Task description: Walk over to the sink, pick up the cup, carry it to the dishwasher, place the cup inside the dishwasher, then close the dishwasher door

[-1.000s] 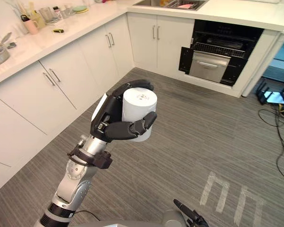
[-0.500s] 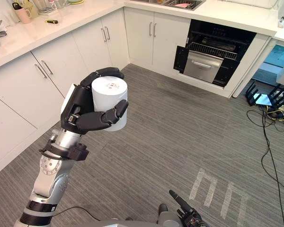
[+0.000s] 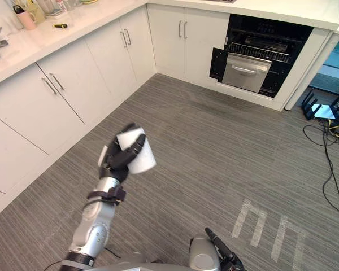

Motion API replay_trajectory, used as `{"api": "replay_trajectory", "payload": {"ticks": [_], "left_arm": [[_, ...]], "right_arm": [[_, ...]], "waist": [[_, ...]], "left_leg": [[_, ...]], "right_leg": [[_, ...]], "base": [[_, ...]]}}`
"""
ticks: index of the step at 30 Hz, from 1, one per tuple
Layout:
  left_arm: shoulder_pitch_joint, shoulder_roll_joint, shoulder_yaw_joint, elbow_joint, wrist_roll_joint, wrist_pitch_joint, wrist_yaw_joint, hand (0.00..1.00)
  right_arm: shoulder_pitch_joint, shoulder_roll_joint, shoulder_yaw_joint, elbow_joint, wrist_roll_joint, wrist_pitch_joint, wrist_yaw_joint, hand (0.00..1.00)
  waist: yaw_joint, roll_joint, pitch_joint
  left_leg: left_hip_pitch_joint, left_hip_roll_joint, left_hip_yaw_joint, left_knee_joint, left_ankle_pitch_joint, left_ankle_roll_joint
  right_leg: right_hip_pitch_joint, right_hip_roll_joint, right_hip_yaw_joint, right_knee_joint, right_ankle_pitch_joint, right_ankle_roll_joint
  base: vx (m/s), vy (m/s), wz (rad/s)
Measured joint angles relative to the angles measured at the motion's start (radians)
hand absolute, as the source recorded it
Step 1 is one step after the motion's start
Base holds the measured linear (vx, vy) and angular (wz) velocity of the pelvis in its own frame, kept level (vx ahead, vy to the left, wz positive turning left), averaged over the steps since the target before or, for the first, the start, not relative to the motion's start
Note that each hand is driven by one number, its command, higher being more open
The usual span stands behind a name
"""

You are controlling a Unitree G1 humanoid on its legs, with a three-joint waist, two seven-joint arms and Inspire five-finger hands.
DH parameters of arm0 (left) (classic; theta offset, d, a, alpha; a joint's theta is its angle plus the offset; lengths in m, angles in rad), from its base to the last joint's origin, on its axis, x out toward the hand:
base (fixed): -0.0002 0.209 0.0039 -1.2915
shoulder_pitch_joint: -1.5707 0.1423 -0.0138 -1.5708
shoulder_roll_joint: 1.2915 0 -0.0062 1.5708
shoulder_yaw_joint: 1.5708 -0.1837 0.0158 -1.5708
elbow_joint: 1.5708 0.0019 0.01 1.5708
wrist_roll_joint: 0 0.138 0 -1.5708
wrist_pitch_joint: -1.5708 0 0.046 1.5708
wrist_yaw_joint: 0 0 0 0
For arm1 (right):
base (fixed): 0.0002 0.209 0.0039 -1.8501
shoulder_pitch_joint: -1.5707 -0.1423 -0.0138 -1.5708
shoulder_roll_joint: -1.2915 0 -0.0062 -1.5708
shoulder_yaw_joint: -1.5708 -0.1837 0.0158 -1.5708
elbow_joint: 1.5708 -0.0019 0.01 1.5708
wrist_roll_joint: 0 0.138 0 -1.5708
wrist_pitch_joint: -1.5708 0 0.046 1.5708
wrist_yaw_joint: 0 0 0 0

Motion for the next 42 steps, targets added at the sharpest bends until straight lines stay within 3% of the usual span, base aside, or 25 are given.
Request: {"api": "replay_trajectory", "payload": {"ticks": [3,6,7,8,11,13,14,15,16,17,18,20,22,24,25,27,30,32,33,34,35,36,37,38,42], "left_arm": [[-0.006,-0.006,-0.023,0.022,0.0,0.001,-0.011,0.0],[-0.049,0.011,-0.015,0.006,0.0,0.0,-0.021,0.0],[-0.073,0.023,-0.013,0.002,0.0,0.002,-0.024,0.0],[-0.086,0.03,-0.01,-0.024,-0.002,0.005,-0.029,0.0],[-0.096,0.03,-0.013,-0.085,-0.001,0.005,-0.077,0.0],[-0.088,0.024,-0.013,-0.118,0.001,0.001,-0.098,0.0],[-0.078,0.021,-0.01,-0.144,0.027,-0.019,-0.103,0.0],[-0.073,0.019,-0.011,-0.151,0.037,-0.024,-0.102,0.0],[-0.064,0.008,-0.012,-0.164,0.078,-0.036,-0.097,0.0],[-0.035,-0.004,-0.012,-0.194,0.121,-0.049,-0.087,0.0],[-0.019,-0.011,-0.013,-0.202,0.143,-0.061,-0.086,0.0],[0.035,-0.025,0.006,-0.227,0.199,-0.072,-0.07,0.0],[0.048,-0.022,0.031,-0.226,0.227,-0.067,-0.059,0.0],[0.061,-0.01,0.074,-0.239,0.235,-0.066,-0.046,0.0],[0.067,-0.009,0.086,-0.254,0.235,-0.066,-0.041,0.0],[0.096,-0.01,0.118,-0.316,0.245,-0.08,-0.02,0.0],[0.101,-0.01,0.124,-0.336,0.253,-0.094,-0.023,0.0],[0.107,0.001,0.145,-0.309,0.253,-0.122,-0.031,0.0],[0.107,0.002,0.161,-0.301,0.253,-0.124,-0.031,0.0],[0.105,-0.001,0.196,-0.294,0.254,-0.125,-0.031,0.0],[0.097,-0.001,0.216,-0.284,0.258,-0.125,-0.031,0.0],[0.094,0.0,0.22,-0.277,0.263,-0.125,-0.032,0.0],[0.093,0.002,0.22,-0.258,0.27,-0.124,-0.037,0.0],[0.097,0.001,0.21,-0.246,0.275,-0.121,-0.04,0.0],[0.094,0.001,0.155,-0.227,0.312,-0.125,-0.024,0.0]], "right_arm": [[0.022,0.008,0.024,-0.057,-0.002,-0.028,-0.013,1.0],[0.053,0.008,0.021,-0.09,-0.009,-0.035,-0.026,1.0],[0.064,0.007,0.02,-0.096,-0.011,-0.048,-0.032,1.0],[0.055,0.008,0.019,-0.105,-0.015,-0.072,-0.043,1.0],[0.063,0.008,0.036,-0.249,-0.018,-0.134,-0.068,1.0],[0.073,0.006,0.074,-0.349,-0.01,-0.168,-0.076,1.0],[0.073,0.005,0.121,-0.429,-0.003,-0.201,-0.082,1.0],[0.074,0.005,0.137,-0.455,0.0,-0.21,-0.086,1.0],[0.079,0.008,0.161,-0.503,0.0,-0.223,-0.095,1.0],[0.092,0.017,0.186,-0.544,0.0,-0.232,-0.1,1.0],[0.103,0.022,0.19,-0.558,-0.001,-0.239,-0.1,1.0],[0.124,0.029,0.202,-0.573,-0.004,-0.267,-0.102,1.0],[0.121,0.029,0.2,-0.575,-0.001,-0.271,-0.111,1.0],[0.12,0.021,0.211,-0.658,0.0,-0.276,-0.114,1.0],[0.116,0.014,0.224,-0.692,-0.001,-0.282,-0.114,1.0],[0.065,-0.016,0.282,-0.764,-0.002,-0.322,-0.1,1.0],[0.019,-0.043,0.285,-0.748,-0.008,-0.342,-0.084,1.0],[0.022,-0.036,0.284,-0.701,-0.008,-0.341,-0.074,1.0],[0.022,-0.033,0.286,-0.695,-0.007,-0.34,-0.071,1.0],[0.017,-0.025,0.278,-0.691,-0.006,-0.34,-0.056,1.0],[0.015,-0.012,0.254,-0.689,0.001,-0.338,-0.048,1.0],[0.015,-0.004,0.24,-0.686,0.003,-0.336,-0.048,1.0],[0.015,0.012,0.215,-0.676,0.004,-0.33,-0.049,1.0],[0.013,0.017,0.205,-0.666,0.004,-0.33,-0.055,1.0],[0.034,0.052,0.254,-0.669,0.014,-0.325,-0.058,1.0]], "waist": [[-0.009,0.014,-0.001],[-0.009,0.01,0.001],[-0.009,0.023,-0.005],[-0.005,0.036,-0.011],[0.003,0.035,-0.011],[-0.001,0.028,-0.02],[-0.001,0.028,-0.036],[-0.004,0.03,-0.04],[-0.008,0.03,-0.041],[-0.009,0.037,-0.048],[-0.008,0.043,-0.056],[0.005,0.058,-0.075],[0.019,0.056,-0.071],[0.044,0.044,-0.063],[0.046,0.043,-0.063],[0.055,0.04,-0.06],[0.062,0.06,-0.057],[0.102,0.054,-0.08],[0.104,0.037,-0.087],[0.094,0.004,-0.097],[0.091,-0.028,-0.096],[0.09,-0.044,-0.097],[0.085,-0.067,-0.101],[0.072,-0.067,-0.1],[0.051,-0.038,-0.084]], "left_leg": [[0.02,0.022,-0.065,0.006,-0.025,-0.014],[0.062,0.036,-0.132,-0.017,-0.053,-0.053],[0.08,0.053,-0.147,-0.022,-0.063,-0.071],[0.093,0.075,-0.122,-0.035,-0.044,-0.071],[0.163,0.089,-0.089,-0.11,0.033,-0.071],[0.157,0.094,-0.088,-0.075,0.059,-0.079],[0.134,0.109,-0.08,-0.007,0.053,-0.1],[0.121,0.119,-0.078,0.039,0.052,-0.113],[0.064,0.142,-0.077,0.205,0.074,-0.169],[-0.011,0.182,-0.079,0.375,0.15,-0.264],[-0.052,0.202,-0.078,0.449,0.204,-0.271],[-0.181,0.286,-0.047,0.688,0.455,-0.237],[-0.228,0.296,-0.002,0.758,0.326,-0.179],[-0.286,0.276,0.108,0.602,0.169,-0.074],[-0.307,0.264,0.123,0.529,0.151,-0.069],[-0.355,0.195,0.137,0.121,0.175,-0.116],[-0.389,0.179,0.143,-0.128,0.29,-0.16],[-0.39,0.159,0.107,-0.044,0.379,-0.09],[-0.397,0.142,0.107,-0.017,0.376,-0.084],[-0.416,0.108,0.128,0.026,0.35,-0.042],[-0.422,0.07,0.149,0.071,0.298,0.015],[-0.419,0.046,0.158,0.092,0.267,0.025],[-0.398,-0.003,0.164,0.118,0.213,0.054],[-0.36,-0.029,0.154,0.125,0.167,0.077],[-0.137,-0.037,0.094,-0.013,0.138,0.07]], "right_leg": [[-0.037,0.056,0.006,-0.146,-0.041,0.05],[-0.043,0.055,-0.014,-0.346,0.062,0.094],[-0.013,0.061,-0.054,-0.361,0.142,0.077],[-0.006,0.062,-0.081,-0.334,0.122,0.034],[0.014,0.036,-0.126,-0.248,0.076,-0.021],[0.045,0.029,-0.146,-0.261,0.034,-0.01],[0.078,0.039,-0.162,-0.299,-0.036,0.022],[0.088,0.045,-0.168,-0.301,-0.05,0.015],[0.113,0.057,-0.18,-0.301,-0.075,0.015],[0.144,0.081,-0.188,-0.303,-0.095,0.006],[0.155,0.095,-0.19,-0.306,-0.103,-0.001],[0.229,0.154,-0.161,-0.366,-0.113,-0.032],[0.291,0.162,-0.113,-0.406,-0.109,-0.03],[0.39,0.142,-0.02,-0.495,-0.095,-0.014],[0.405,0.133,0.003,-0.507,-0.095,-0.013],[0.465,0.091,0.061,-0.551,-0.095,-0.012],[0.568,0.097,0.059,-0.603,-0.106,0.013],[0.649,0.085,0.07,-0.584,-0.123,0.042],[0.64,0.064,0.068,-0.557,-0.123,0.042],[0.589,0.015,0.058,-0.454,-0.121,0.045],[0.523,-0.05,0.042,-0.297,-0.092,0.1],[0.493,-0.085,0.039,-0.221,-0.061,0.153],[0.44,-0.146,0.039,-0.078,0.052,0.25],[0.389,-0.174,0.04,0.049,0.113,0.255],[0.223,-0.108,-0.032,0.166,-0.046,0.131]], "base": [[0.19,-0.111,0.68],[0.35,-0.259,0.7],[0.49,-0.296,0.6],[0.42,-0.218,0.56],[0.34,-0.195,0.41],[0.21,-0.151,0.37],[0.22,-0.15,0.23],[0.25,-0.159,0.22],[0.18,-0.113,0.09],[0.19,-0.124,0.02],[0.24,-0.141,-0.13],[0.4,-0.092,-0.49],[0.43,-0.009,-0.77],[0.43,0.041,-1.12],[0.44,0.112,-1.18],[0.47,0.163,-0.98],[0.51,0.254,-0.5],[0.69,0.391,-0.59],[0.58,0.321,-0.36],[0.58,0.317,0.05],[0.59,0.311,0.17],[0.62,0.291,0.29],[0.62,0.251,0.38],[0.61,0.216,0.37],[0.54,0.106,0.24]]}}
